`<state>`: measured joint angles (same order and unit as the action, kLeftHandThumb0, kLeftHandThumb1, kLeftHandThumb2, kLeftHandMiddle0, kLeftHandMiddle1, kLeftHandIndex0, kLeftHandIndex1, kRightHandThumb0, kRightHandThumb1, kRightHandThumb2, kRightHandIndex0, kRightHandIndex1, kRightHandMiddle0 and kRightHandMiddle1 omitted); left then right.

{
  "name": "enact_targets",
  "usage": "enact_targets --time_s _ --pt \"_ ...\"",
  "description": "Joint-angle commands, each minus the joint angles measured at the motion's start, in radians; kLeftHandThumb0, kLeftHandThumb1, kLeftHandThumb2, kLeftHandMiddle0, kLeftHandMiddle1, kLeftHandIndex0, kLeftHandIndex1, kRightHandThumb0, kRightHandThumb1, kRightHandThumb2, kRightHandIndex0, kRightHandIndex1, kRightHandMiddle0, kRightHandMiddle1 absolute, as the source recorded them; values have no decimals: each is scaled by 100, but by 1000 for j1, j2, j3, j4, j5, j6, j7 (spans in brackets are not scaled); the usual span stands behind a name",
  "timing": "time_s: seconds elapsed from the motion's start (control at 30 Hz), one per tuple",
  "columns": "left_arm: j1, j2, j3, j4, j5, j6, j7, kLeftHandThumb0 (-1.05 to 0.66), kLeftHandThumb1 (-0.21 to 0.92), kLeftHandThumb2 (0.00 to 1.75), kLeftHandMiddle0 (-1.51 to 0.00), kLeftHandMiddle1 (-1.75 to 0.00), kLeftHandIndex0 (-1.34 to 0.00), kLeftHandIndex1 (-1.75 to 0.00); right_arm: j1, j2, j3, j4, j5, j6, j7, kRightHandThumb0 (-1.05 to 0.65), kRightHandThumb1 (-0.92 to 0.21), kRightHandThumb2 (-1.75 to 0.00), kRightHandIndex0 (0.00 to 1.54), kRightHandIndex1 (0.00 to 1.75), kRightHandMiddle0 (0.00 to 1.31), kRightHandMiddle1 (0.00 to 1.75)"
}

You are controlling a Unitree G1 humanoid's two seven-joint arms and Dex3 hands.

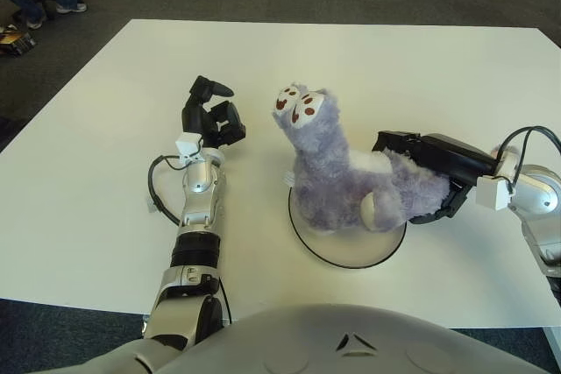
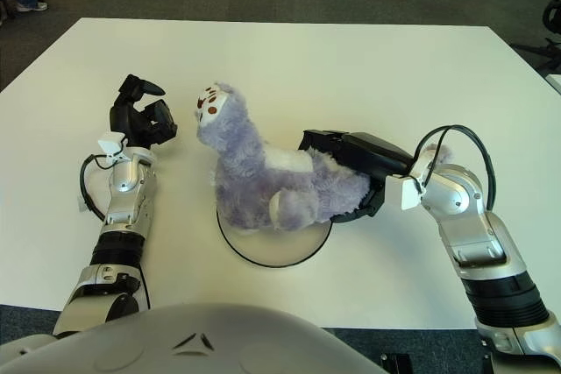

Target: Put the doll into the plate.

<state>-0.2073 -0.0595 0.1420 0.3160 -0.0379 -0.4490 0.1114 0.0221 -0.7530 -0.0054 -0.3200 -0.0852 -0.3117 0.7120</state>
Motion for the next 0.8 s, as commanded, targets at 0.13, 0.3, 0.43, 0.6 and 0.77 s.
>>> enact_targets --time_s 0.13,0.3,0.43,0.6,0.77 --pt "58 -2 -2 41 4 -11 0 -47 35 127 -131 -175 -58 -175 -6 -7 -5 11 1 -16 -1 -73 -50 -73 0 135 2 127" --pt "58 -3 -1 41 9 -12 5 -47 35 127 -131 -175 -58 -175 1 -3 -9 6 12 -6 -3 -68 -43 -78 0 107 0 110" --pt "59 -6 -2 38 16 -9 12 -47 35 128 -131 -175 -59 -175 5 0 -14 2 33 2 -1 -64 -38 -82 0 90 0 100" --pt "61 -5 -4 36 26 -6 17 -47 35 128 -131 -175 -59 -175 5 -1 -13 4 80 9 16 -63 -34 -85 0 71 0 91" --pt "62 -7 -4 36 30 -9 22 -47 35 128 -131 -175 -59 -175 6 -15 -8 2 139 33 60 -66 -35 -83 0 49 0 81"
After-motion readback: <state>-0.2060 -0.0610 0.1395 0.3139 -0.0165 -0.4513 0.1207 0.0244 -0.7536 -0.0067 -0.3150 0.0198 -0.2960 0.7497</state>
